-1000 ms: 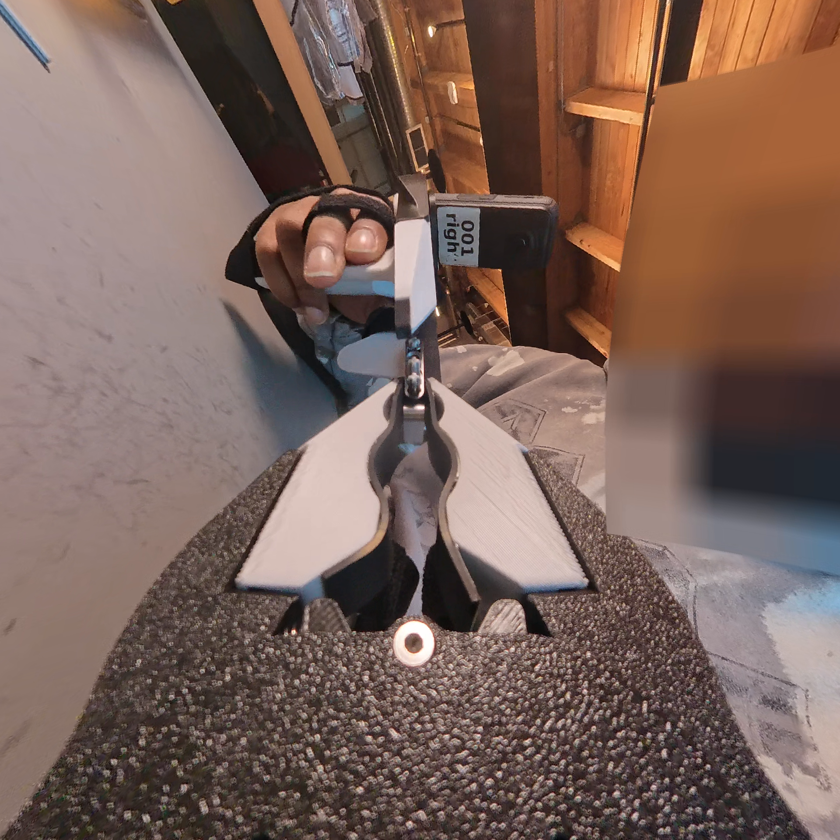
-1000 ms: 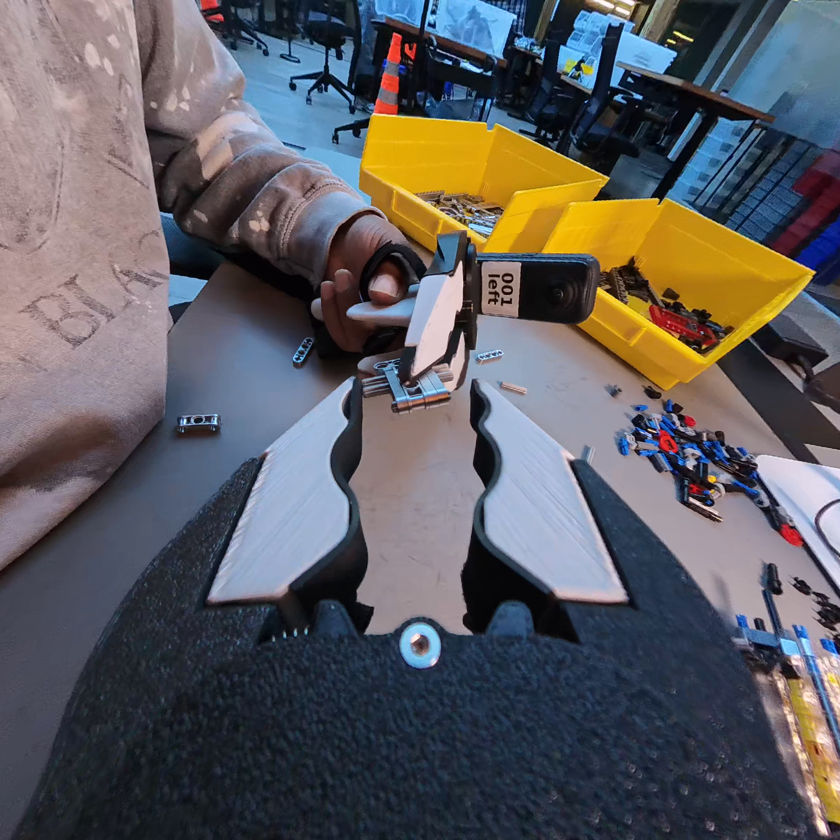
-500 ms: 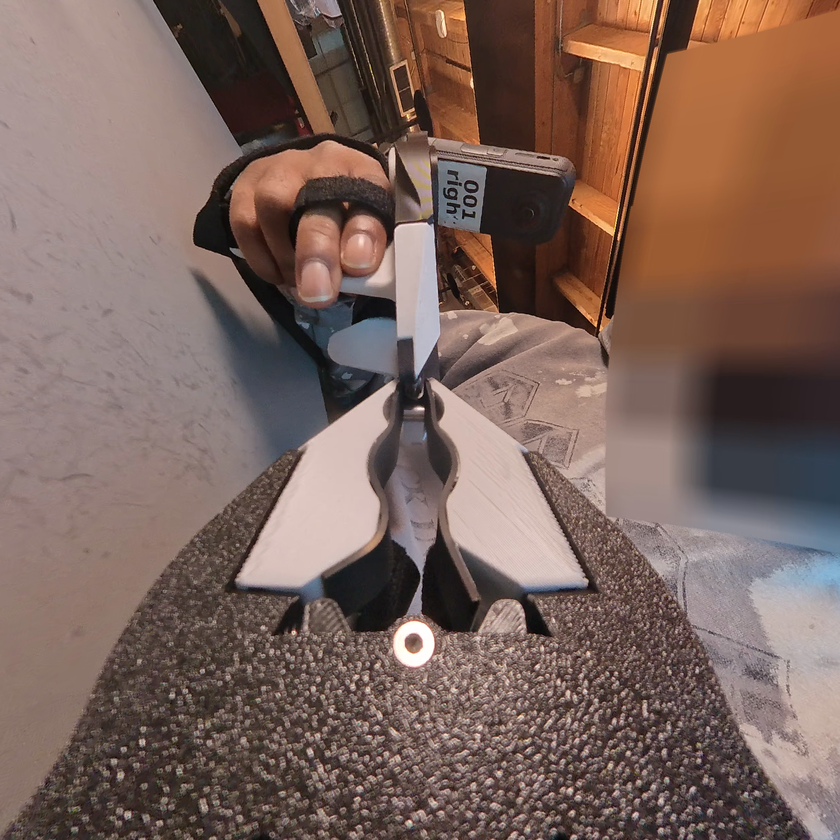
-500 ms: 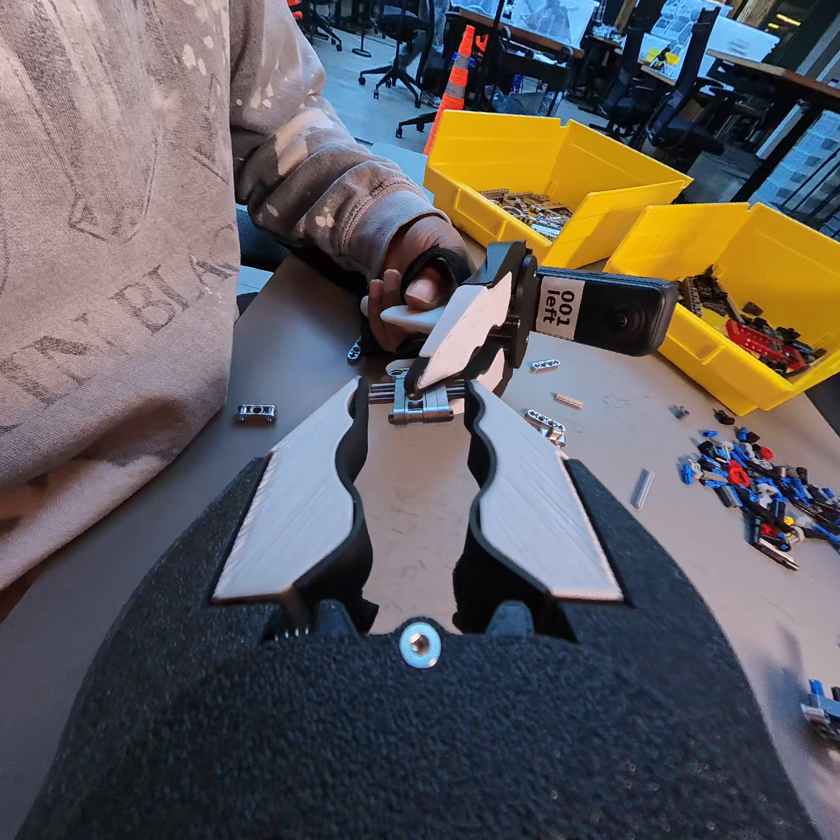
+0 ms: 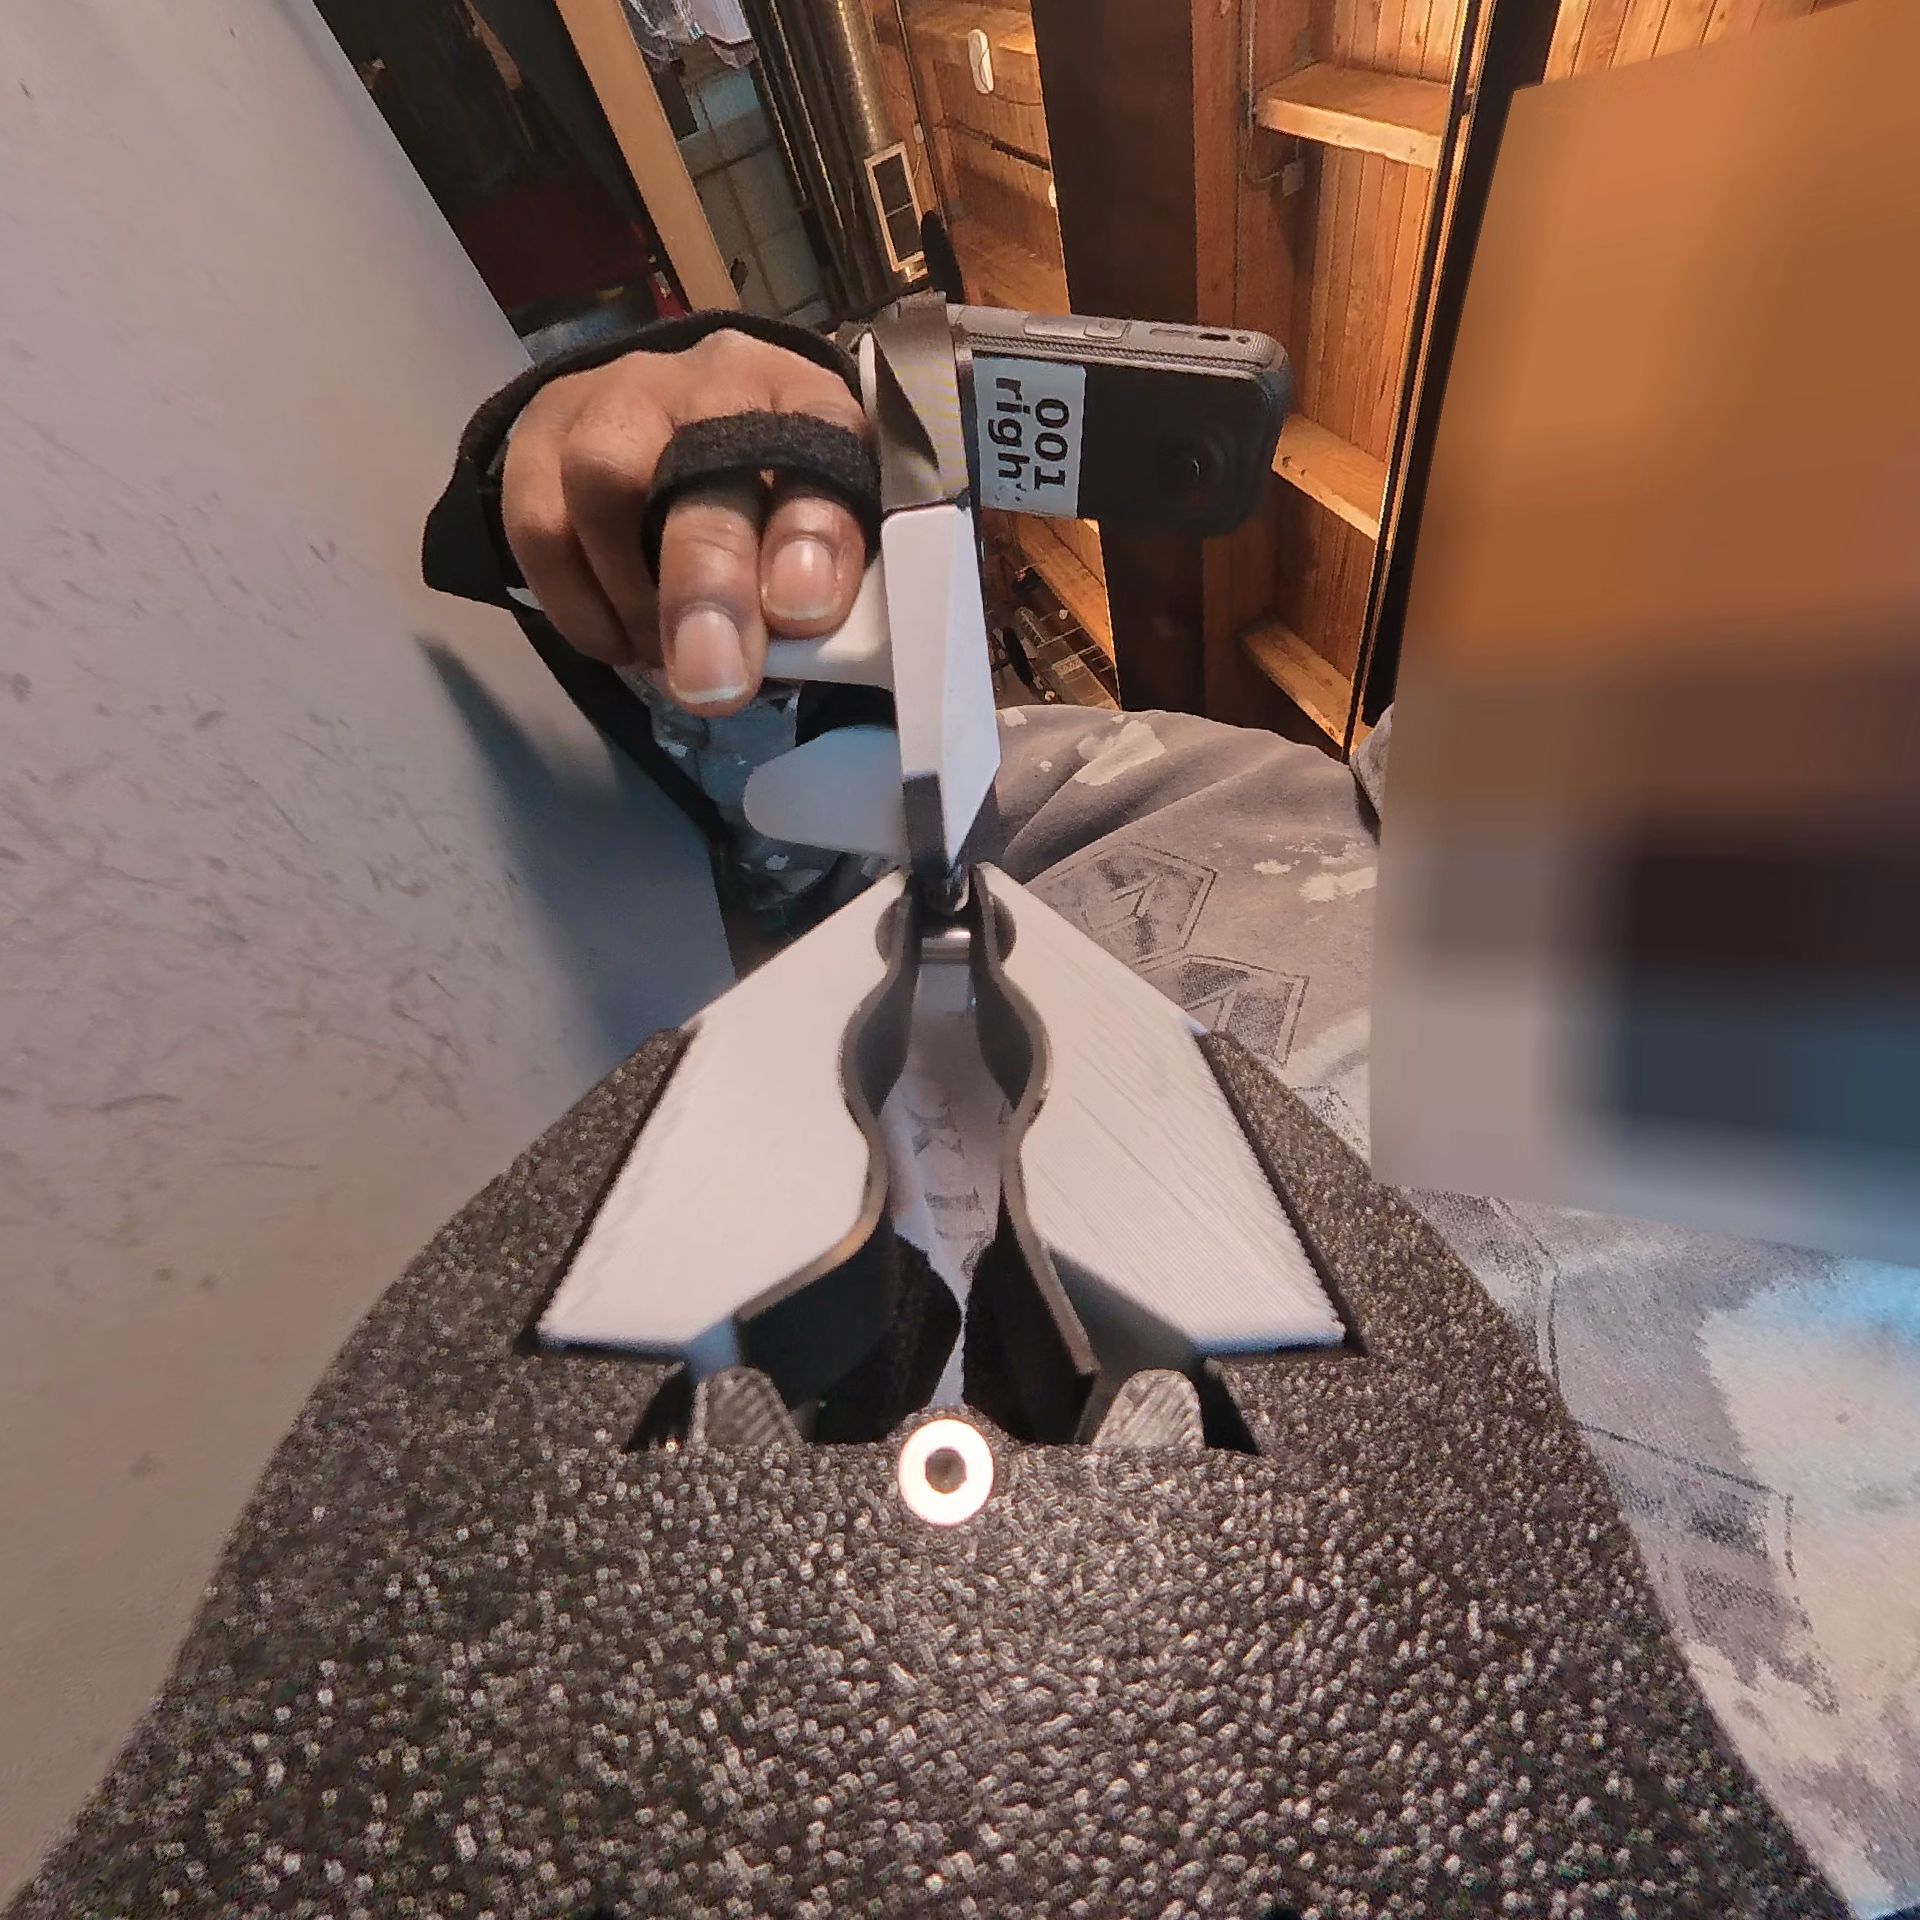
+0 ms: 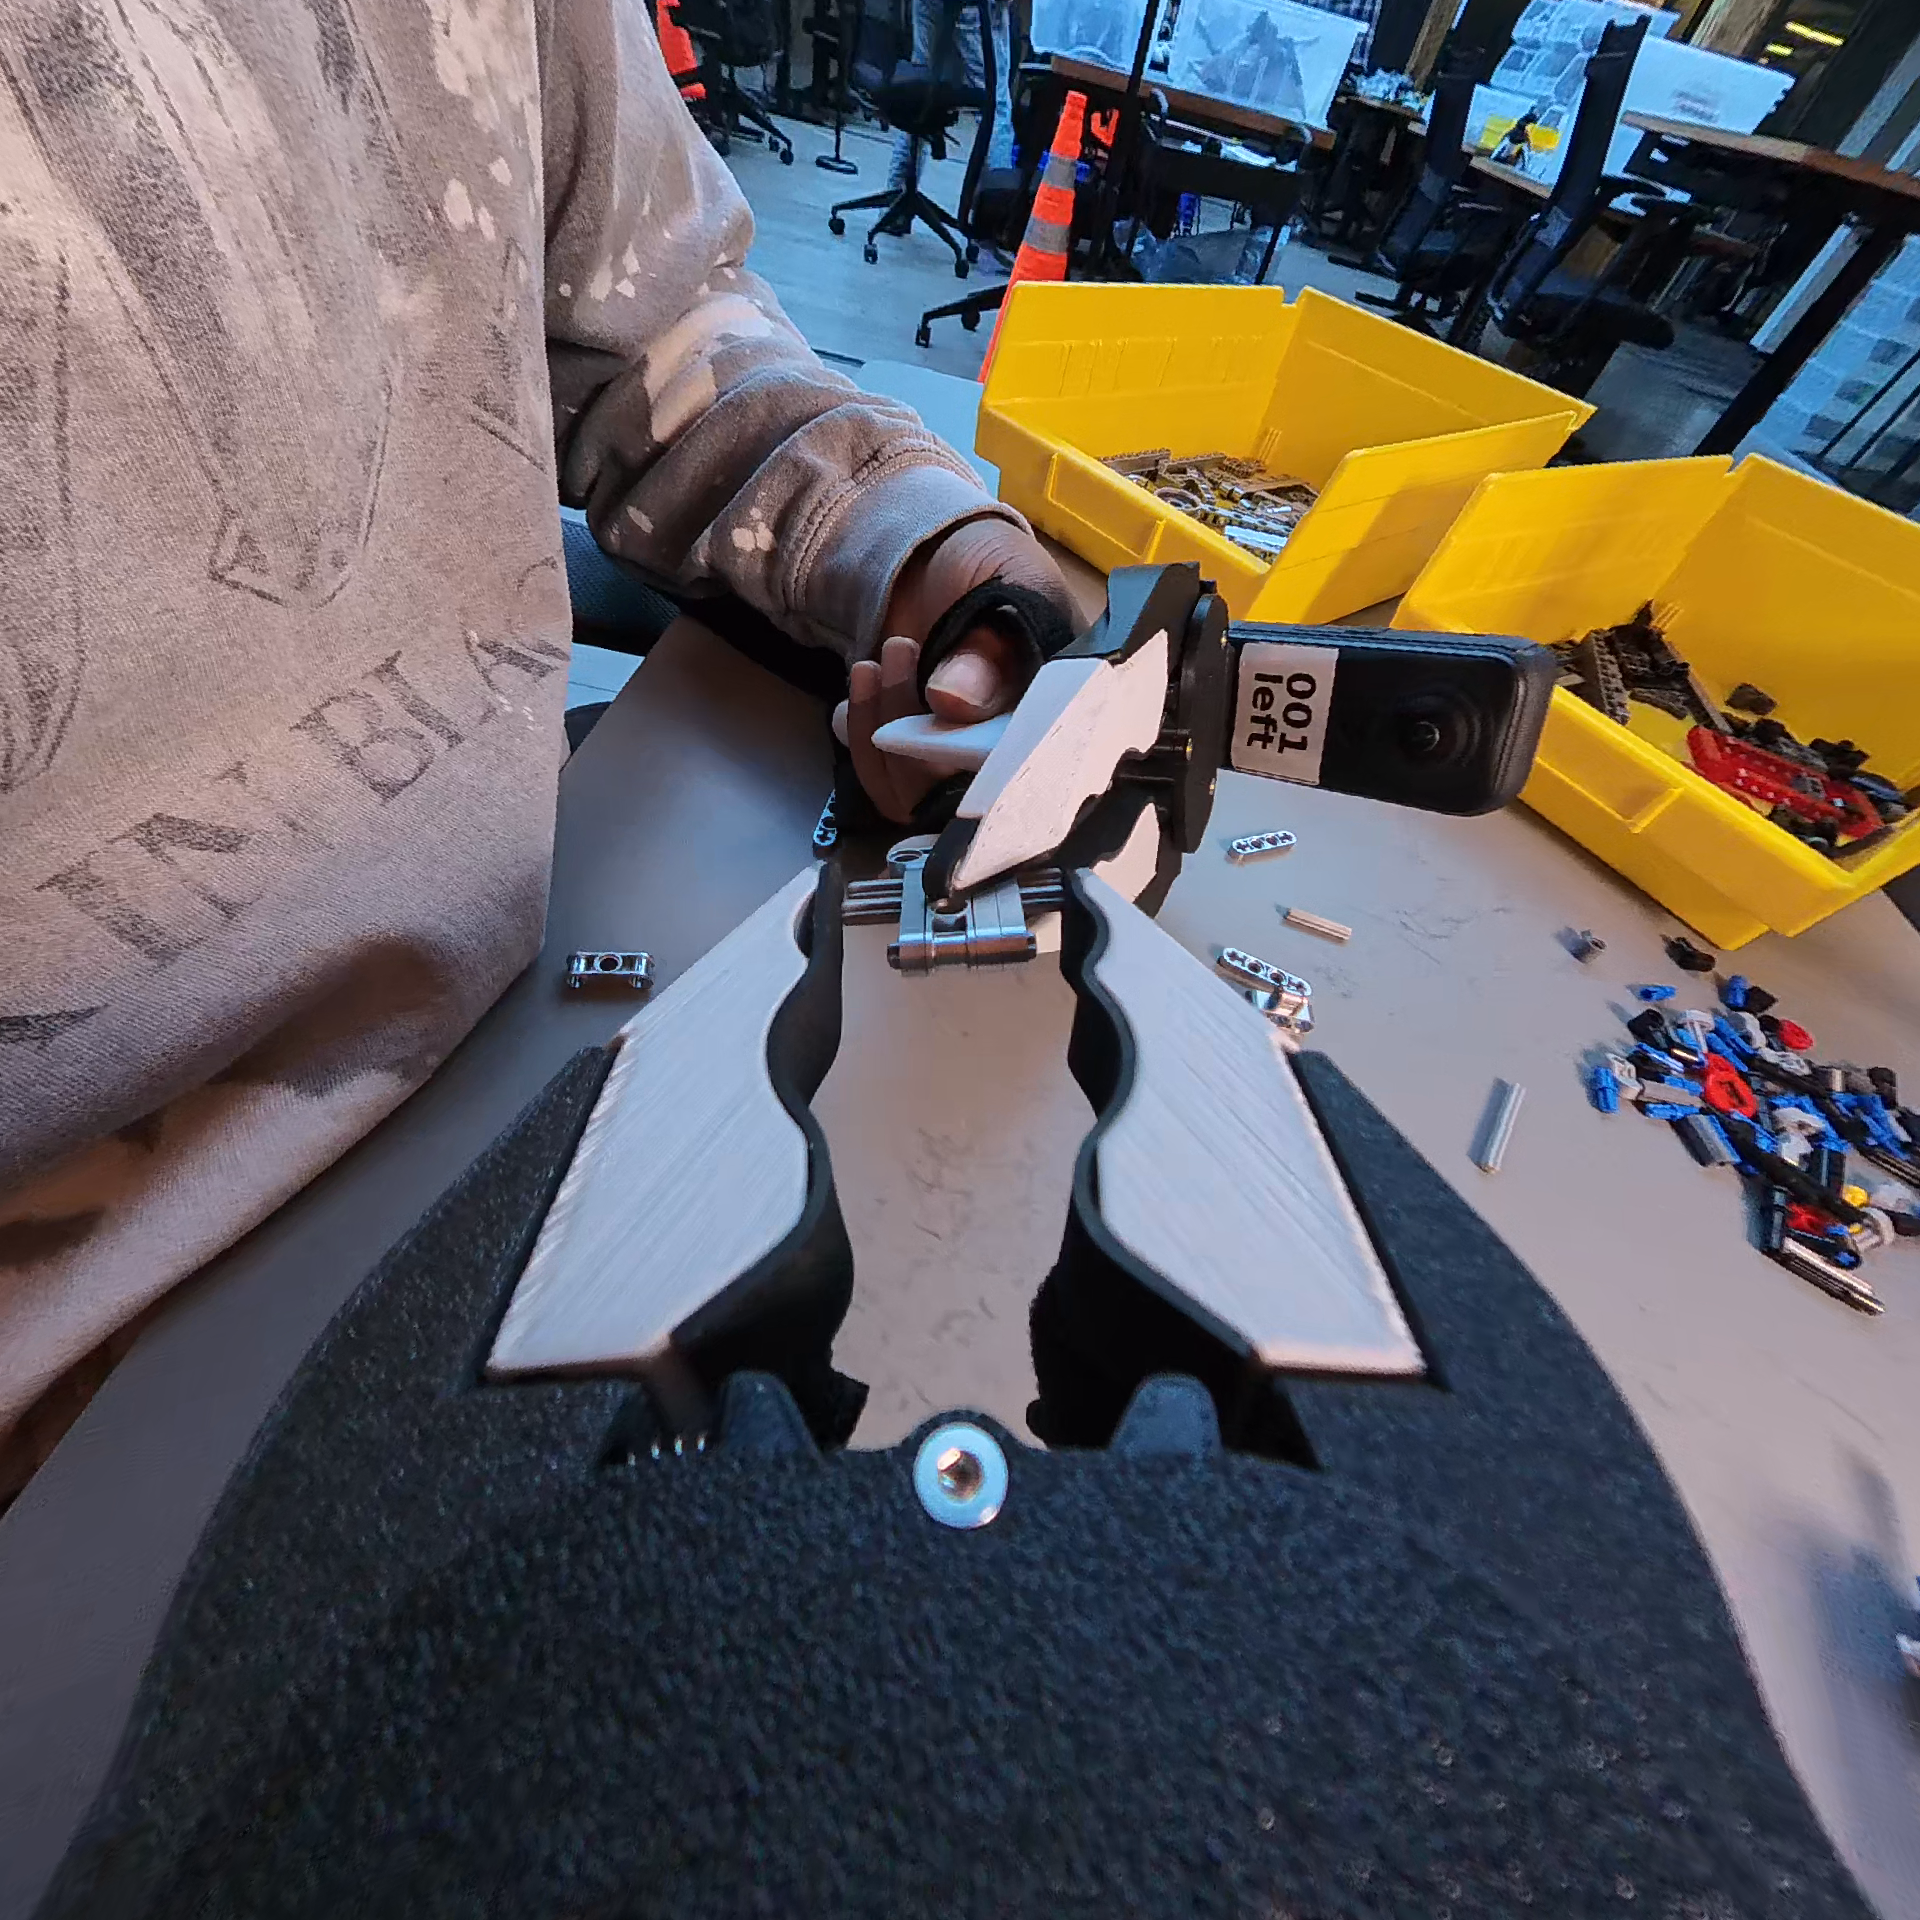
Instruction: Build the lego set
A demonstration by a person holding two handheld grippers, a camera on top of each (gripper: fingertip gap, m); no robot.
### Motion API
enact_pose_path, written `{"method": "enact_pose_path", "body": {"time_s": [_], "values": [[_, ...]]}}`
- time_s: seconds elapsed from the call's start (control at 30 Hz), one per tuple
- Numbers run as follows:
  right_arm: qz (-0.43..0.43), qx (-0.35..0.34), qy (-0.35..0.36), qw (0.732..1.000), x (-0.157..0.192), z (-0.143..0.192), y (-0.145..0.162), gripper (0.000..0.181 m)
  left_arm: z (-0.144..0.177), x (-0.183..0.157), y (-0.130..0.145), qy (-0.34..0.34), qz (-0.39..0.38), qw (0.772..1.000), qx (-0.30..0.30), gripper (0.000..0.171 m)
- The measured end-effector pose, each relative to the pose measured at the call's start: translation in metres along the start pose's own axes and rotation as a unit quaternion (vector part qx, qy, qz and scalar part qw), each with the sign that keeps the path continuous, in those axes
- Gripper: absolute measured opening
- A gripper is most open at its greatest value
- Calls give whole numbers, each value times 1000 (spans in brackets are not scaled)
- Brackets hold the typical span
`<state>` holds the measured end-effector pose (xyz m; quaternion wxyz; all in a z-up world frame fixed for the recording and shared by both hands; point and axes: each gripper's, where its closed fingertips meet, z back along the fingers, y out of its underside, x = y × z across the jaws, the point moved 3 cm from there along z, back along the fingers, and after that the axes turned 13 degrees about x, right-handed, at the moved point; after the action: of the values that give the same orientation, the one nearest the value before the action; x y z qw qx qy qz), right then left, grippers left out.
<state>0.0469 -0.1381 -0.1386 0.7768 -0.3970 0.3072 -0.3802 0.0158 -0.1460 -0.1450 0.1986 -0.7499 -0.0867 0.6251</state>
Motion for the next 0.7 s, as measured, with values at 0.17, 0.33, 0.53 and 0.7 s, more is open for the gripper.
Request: {"method": "enact_pose_path", "body": {"time_s": [0.17, 0.33, 0.53, 0.7], "values": [[-3, -6, 0, 1000, 0, 1, -2, 39, 0, -2, -1, 4, -4, 1000, -4, 5], [-11, -17, -7, 1000, 0, 2, -4, 39, -2, -4, 0, 8, -10, 1000, -3, 6], [-9, -15, -8, 1000, 0, 4, -4, 40, -2, -4, -3, 0, -22, 1000, -5, 5], [-5, -11, -1, 1000, 0, 4, -3, 40, -3, -3, -4, -8, -29, 1000, -3, 5]]}}
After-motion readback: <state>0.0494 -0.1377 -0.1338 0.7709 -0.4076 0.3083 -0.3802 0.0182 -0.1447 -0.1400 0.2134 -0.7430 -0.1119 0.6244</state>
